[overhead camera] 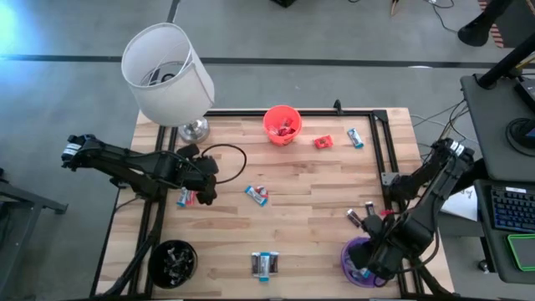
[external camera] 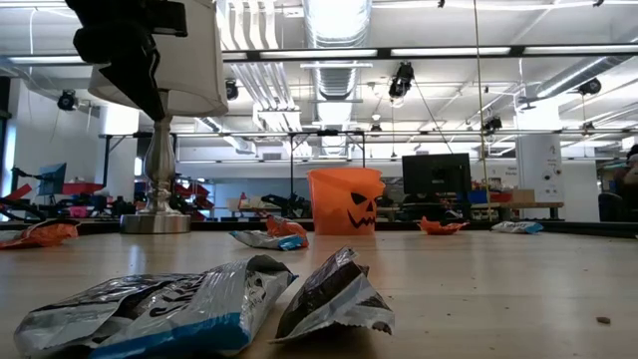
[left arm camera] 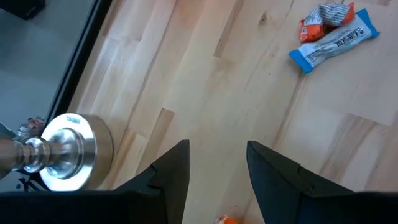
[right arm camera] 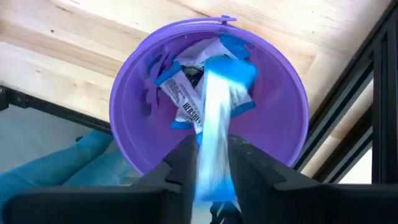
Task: Organize candy in baskets
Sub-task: Put the white chocolate into the purple bucket, then put the brown chocolate into the black bucket
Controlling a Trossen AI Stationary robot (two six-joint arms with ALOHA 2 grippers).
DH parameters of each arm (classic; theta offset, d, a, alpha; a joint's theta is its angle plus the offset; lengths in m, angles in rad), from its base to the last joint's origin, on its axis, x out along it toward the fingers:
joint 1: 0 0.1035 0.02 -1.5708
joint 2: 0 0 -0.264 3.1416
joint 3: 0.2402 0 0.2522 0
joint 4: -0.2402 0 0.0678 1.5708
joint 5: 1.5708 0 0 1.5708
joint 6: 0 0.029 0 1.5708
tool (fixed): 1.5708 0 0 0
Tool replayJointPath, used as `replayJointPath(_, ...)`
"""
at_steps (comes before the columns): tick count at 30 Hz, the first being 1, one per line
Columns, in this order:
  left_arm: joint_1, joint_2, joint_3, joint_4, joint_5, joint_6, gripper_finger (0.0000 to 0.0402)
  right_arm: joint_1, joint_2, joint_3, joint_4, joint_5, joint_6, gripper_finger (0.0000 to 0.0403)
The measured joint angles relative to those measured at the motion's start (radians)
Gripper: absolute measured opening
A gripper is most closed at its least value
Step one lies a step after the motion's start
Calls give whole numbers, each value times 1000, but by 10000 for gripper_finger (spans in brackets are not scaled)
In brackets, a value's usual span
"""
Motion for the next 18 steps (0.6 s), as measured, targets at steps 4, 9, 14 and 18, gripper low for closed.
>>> replayJointPath(4,0,0,0,5,6,-25,142,0,0,0,-1,0,-5,126)
replayJointPath(9,0,0,0,26,15,-53,142,0,-1,0,-13,107,-26,160)
replayJointPath(14,0,0,0,107,44,-95,142,-12,-2,0,-87,465,-65,171)
replayJointPath(18,0,0,0,229,74,-104,142,-47,-2,0,-175,671,-104,169)
